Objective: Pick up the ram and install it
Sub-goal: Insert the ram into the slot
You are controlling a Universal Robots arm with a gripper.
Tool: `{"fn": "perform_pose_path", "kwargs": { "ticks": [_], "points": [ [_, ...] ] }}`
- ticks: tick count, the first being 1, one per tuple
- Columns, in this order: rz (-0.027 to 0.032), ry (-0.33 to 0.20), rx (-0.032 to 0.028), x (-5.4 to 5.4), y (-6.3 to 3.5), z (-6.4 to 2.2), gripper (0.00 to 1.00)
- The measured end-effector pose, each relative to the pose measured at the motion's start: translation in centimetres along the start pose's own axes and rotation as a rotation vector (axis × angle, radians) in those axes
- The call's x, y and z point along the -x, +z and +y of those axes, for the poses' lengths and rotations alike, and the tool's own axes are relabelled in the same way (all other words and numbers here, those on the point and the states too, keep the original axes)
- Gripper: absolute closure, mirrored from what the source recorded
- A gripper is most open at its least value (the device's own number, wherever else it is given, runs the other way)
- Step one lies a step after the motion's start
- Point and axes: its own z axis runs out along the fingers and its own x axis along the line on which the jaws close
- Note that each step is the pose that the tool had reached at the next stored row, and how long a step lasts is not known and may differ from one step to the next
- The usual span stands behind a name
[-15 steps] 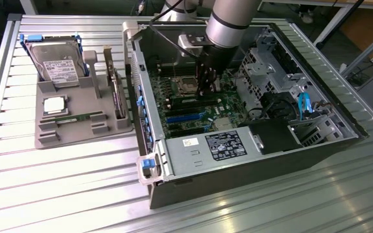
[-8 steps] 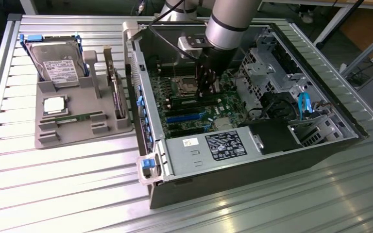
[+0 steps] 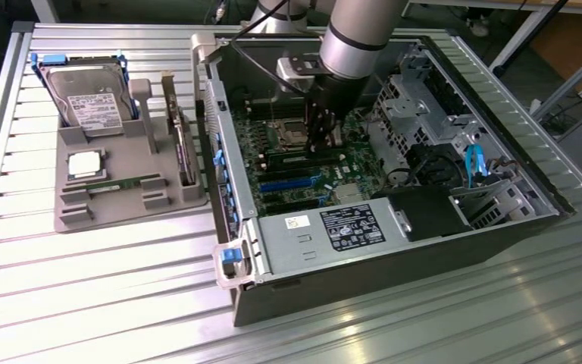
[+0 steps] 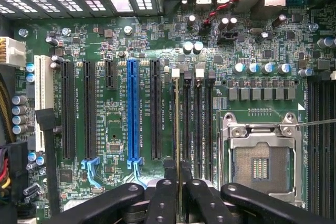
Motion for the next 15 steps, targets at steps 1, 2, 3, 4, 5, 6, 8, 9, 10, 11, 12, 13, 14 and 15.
{"fn": "perform_pose_path", "kwargs": {
  "ticks": [1, 2, 3, 4, 5, 6, 8, 9, 10, 11, 12, 13, 14, 15],
  "points": [
    [-0.0004, 0.001, -0.0001, 0.0, 0.07, -0.01, 0.87],
    [-0.0005, 0.002, -0.0001, 0.0, 0.14, -0.01, 0.87],
    [-0.0002, 0.003, 0.0000, 0.0, 0.17, -0.01, 0.87],
    [-0.0002, 0.003, 0.0001, 0.0, 0.17, -0.01, 0.87],
    [-0.0002, 0.003, 0.0001, 0.0, 0.17, -0.01, 0.87],
    [-0.0003, 0.003, 0.0001, 0.0, 0.17, -0.01, 0.87],
    [0.0000, 0.003, 0.0000, 0.0, 0.18, -0.02, 0.86],
    [0.0010, 0.003, -0.0001, 0.0, 0.19, -0.03, 0.79],
    [0.0014, 0.003, 0.0001, 0.0, 0.07, -0.01, 0.79],
    [0.0014, 0.003, -0.0001, 0.0, -0.23, 0.01, 0.79],
    [0.0013, 0.003, -0.0002, 0.0, -0.61, 0.03, 0.79],
    [0.0013, 0.003, -0.0002, 0.0, -1.26, 0.07, 0.79],
    [0.0016, 0.003, -0.0001, 0.0, -1.96, 0.12, 0.79],
    [0.0013, 0.003, -0.0002, 0.1, -2.22, 0.13, 0.81]
  ]
}}
